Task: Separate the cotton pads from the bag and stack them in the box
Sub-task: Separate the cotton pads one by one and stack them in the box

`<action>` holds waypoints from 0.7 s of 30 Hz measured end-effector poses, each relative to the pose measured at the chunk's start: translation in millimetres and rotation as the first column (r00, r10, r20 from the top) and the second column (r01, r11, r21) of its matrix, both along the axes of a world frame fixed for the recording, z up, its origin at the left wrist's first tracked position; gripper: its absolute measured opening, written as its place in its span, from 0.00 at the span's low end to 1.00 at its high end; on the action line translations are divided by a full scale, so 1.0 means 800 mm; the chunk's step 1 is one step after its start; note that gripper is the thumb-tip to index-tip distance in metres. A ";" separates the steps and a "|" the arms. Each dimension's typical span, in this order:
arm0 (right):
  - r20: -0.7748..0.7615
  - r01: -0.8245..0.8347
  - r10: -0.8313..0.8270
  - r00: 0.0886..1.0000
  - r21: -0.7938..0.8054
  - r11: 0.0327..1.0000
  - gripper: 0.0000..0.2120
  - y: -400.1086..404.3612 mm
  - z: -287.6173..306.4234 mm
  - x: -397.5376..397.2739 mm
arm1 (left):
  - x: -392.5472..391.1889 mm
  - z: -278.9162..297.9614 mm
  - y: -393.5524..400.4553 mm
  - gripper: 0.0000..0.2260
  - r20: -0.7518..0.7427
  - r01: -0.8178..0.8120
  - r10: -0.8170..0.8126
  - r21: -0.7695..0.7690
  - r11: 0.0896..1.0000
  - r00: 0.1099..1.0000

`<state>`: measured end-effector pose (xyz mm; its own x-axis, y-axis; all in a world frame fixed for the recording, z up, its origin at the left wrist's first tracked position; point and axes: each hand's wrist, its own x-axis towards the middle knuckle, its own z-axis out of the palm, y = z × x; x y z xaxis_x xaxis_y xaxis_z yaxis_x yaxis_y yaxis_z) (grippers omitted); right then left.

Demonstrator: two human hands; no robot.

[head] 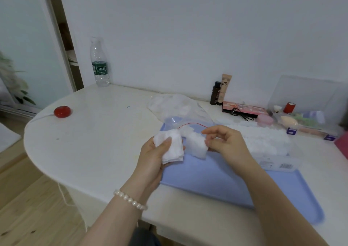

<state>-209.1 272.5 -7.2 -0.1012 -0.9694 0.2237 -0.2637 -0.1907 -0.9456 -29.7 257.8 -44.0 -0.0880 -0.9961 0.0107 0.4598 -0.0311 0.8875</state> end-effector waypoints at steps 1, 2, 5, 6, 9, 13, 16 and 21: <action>0.078 -0.015 0.014 0.997 0.015 1.000 0.15 0.004 0.005 -0.002 | 0.000 -0.001 0.000 0.08 -0.001 -0.009 0.009 0.006 1.000 1.000; 0.164 -0.031 0.025 0.986 0.033 0.999 0.16 0.007 0.010 -0.003 | -0.001 -0.001 -0.001 0.08 -0.003 -0.015 0.015 0.014 1.000 1.000; 0.394 -0.072 0.030 0.919 0.093 0.993 0.15 0.009 0.017 -0.001 | -0.002 -0.001 -0.002 0.08 0.017 -0.013 0.013 0.032 0.999 1.000; 0.422 -0.085 0.029 0.906 0.113 0.990 0.14 0.010 0.018 0.001 | -0.003 0.000 -0.002 0.08 0.035 -0.006 0.005 0.031 0.999 0.999; 0.396 -0.072 -0.006 0.918 0.183 0.980 0.12 0.008 0.011 0.012 | -0.009 0.000 -0.001 0.08 0.087 0.022 -0.025 0.042 0.999 0.996; 0.383 0.022 -0.119 0.916 0.248 0.969 0.06 0.005 -0.001 0.029 | -0.022 -0.004 0.001 0.10 0.206 0.035 -0.042 0.040 0.999 0.978; 0.359 0.055 -0.144 0.922 0.248 0.967 0.09 0.004 -0.008 0.037 | -0.028 -0.005 0.001 0.09 0.227 0.003 -0.013 0.044 0.999 0.974; 0.160 0.064 -0.089 0.983 0.158 0.985 0.22 0.010 -0.010 0.040 | -0.027 -0.001 0.002 0.07 0.165 0.067 -0.078 0.070 0.995 0.983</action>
